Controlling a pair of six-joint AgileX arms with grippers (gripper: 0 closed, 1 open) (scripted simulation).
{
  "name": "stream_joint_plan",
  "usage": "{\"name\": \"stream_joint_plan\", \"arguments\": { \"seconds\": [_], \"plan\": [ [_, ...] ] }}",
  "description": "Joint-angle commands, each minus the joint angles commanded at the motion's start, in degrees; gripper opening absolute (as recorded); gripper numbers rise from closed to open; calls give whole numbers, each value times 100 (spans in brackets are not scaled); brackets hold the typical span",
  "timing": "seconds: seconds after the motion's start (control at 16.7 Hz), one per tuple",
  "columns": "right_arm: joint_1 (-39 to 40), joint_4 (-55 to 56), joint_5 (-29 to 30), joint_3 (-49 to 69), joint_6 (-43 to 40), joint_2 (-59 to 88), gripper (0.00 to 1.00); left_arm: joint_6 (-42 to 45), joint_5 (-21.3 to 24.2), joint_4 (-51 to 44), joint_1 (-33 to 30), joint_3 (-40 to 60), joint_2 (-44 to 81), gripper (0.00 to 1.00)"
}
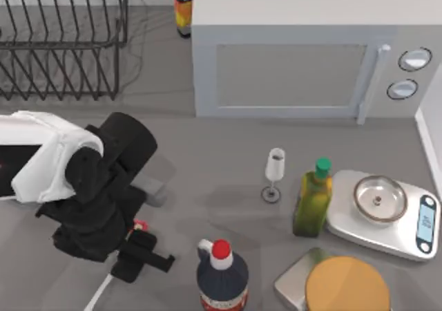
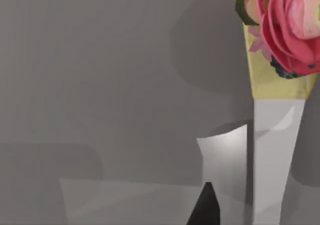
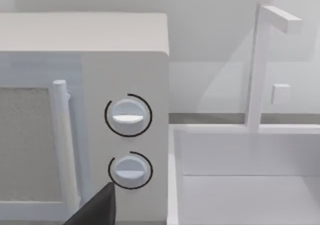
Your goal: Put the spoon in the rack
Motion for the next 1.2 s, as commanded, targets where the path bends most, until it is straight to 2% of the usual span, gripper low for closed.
{"name": "stream_joint_plan", "arguments": {
  "seconds": [0.18,0.54,0.72,0.9,1.2],
  "plan": [
    [0,0,0,0,0,0,100,-18,-31,-764,45,675,-113,0],
    [0,0,0,0,0,0,100,-61,7,-3373,-74,2515,-527,0],
    [0,0,0,0,0,0,100,-71,17,-4244,-95,3281,-789,0],
    [0,0,0,0,0,0,100,-73,13,-4570,-77,3598,-953,0],
    [0,0,0,0,0,0,100,-61,12,-4547,-64,3582,-940,0]
  ]
}}
